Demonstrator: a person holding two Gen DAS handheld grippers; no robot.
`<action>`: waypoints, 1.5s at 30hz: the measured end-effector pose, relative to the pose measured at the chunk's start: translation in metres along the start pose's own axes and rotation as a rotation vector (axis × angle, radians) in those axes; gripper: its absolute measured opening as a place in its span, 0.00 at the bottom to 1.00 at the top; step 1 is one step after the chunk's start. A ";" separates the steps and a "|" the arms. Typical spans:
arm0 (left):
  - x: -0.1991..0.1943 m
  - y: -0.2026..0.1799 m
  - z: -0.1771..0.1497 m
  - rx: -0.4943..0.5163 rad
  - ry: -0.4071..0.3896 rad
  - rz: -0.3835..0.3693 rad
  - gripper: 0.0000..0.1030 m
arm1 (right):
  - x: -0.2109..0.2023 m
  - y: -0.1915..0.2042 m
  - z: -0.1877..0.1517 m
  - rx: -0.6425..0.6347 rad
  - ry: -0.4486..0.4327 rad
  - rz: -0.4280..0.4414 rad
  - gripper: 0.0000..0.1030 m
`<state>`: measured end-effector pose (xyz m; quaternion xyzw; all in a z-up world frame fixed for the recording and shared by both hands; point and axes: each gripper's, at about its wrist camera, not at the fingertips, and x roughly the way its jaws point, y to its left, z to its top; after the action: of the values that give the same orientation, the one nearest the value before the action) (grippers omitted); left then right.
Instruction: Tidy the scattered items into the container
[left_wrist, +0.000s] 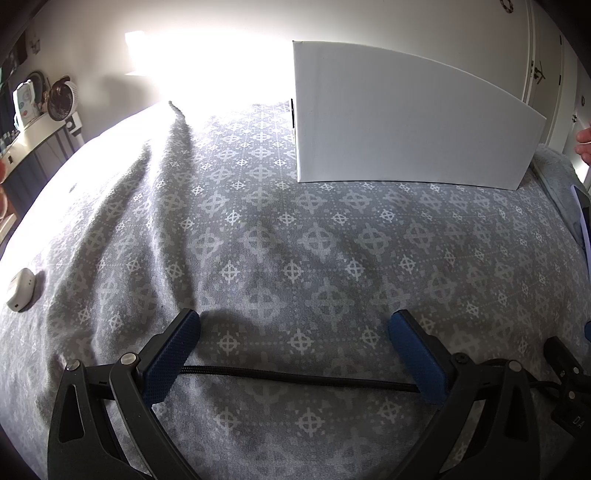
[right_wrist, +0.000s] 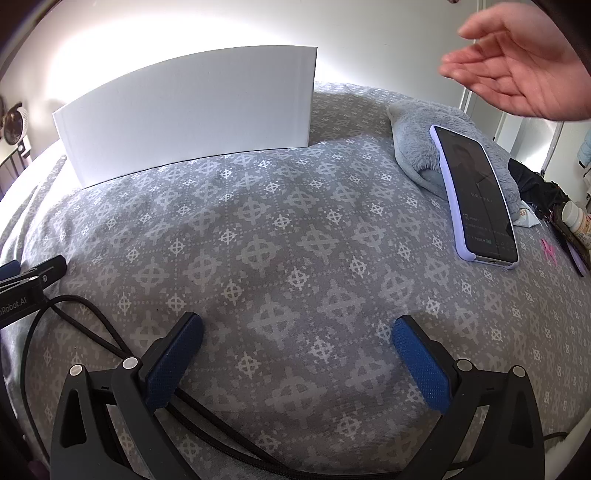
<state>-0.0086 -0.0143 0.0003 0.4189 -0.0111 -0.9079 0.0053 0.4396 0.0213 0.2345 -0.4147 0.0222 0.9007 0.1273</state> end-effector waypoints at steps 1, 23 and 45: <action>-0.001 -0.001 0.000 0.000 0.001 0.000 1.00 | 0.000 0.000 0.000 0.000 0.000 0.000 1.00; -0.003 -0.005 -0.001 0.000 -0.003 0.003 1.00 | 0.000 0.000 0.000 0.000 0.000 0.000 1.00; -0.002 -0.002 -0.001 -0.001 -0.003 0.003 1.00 | 0.000 0.000 0.000 0.000 0.000 0.000 1.00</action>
<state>-0.0064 -0.0121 0.0011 0.4176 -0.0113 -0.9086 0.0068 0.4394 0.0212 0.2343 -0.4148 0.0220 0.9007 0.1275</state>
